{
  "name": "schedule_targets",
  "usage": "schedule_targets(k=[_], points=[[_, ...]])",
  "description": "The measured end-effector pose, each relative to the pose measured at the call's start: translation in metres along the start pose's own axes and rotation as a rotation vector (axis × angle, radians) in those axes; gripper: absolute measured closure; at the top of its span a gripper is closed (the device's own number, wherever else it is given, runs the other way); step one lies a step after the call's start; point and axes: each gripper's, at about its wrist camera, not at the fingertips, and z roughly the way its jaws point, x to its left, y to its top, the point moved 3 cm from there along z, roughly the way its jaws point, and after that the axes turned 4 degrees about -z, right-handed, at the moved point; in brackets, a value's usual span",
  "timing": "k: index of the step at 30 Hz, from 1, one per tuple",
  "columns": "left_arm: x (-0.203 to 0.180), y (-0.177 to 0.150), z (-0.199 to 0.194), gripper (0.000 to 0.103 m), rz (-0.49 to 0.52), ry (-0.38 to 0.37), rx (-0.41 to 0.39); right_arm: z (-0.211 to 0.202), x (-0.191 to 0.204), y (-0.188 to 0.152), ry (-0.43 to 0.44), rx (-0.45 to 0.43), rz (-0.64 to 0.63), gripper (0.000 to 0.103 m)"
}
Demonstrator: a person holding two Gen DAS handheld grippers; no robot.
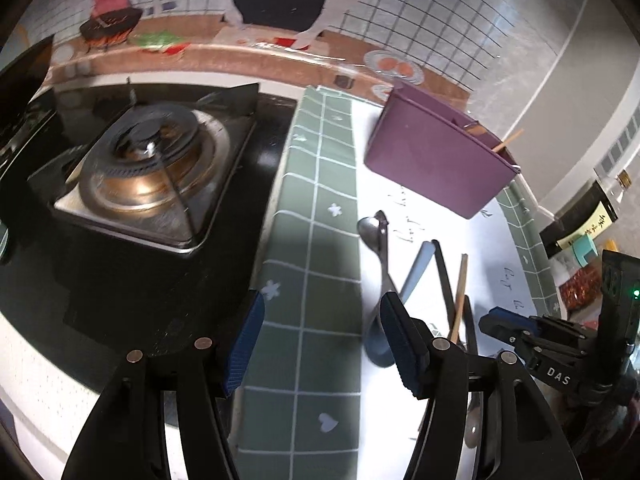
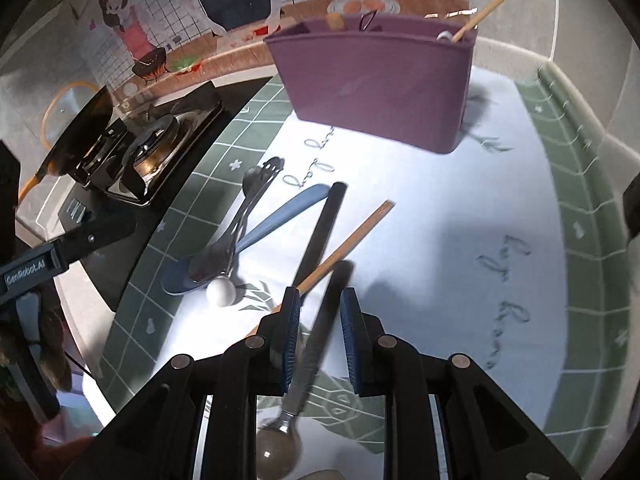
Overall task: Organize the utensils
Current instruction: 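Lower both grippers toward the loose utensils on the mat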
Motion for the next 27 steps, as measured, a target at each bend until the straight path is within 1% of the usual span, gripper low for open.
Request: schedule_targets(k=[6,11,16,20,25,27], points=[[0.007,-0.007,-0.001,0.042,-0.027,-0.002,0.023,0.012,0.004,0.002,-0.019,0.023,0.032,0.083],[0.005,-0.012,-0.004,0.042,-0.041,-0.031,0.033,0.009,0.002,0.001,-0.038,0.027,0.054,0.083],[0.000,-0.015,0.002,0.042,-0.025,-0.039,0.060,0.008,0.000,0.000,-0.048,0.020,0.064,0.083],[-0.011,-0.016,0.006,0.042,0.002,-0.066,0.064,0.010,0.004,0.001,-0.054,0.018,0.038,0.083],[-0.025,-0.015,0.008,0.042,0.049,-0.064,0.045,0.014,0.007,-0.001,-0.043,0.034,0.024,0.083],[-0.032,-0.017,0.008,0.041,0.084,-0.061,0.035,0.016,0.005,-0.002,-0.031,0.033,0.032,0.083]])
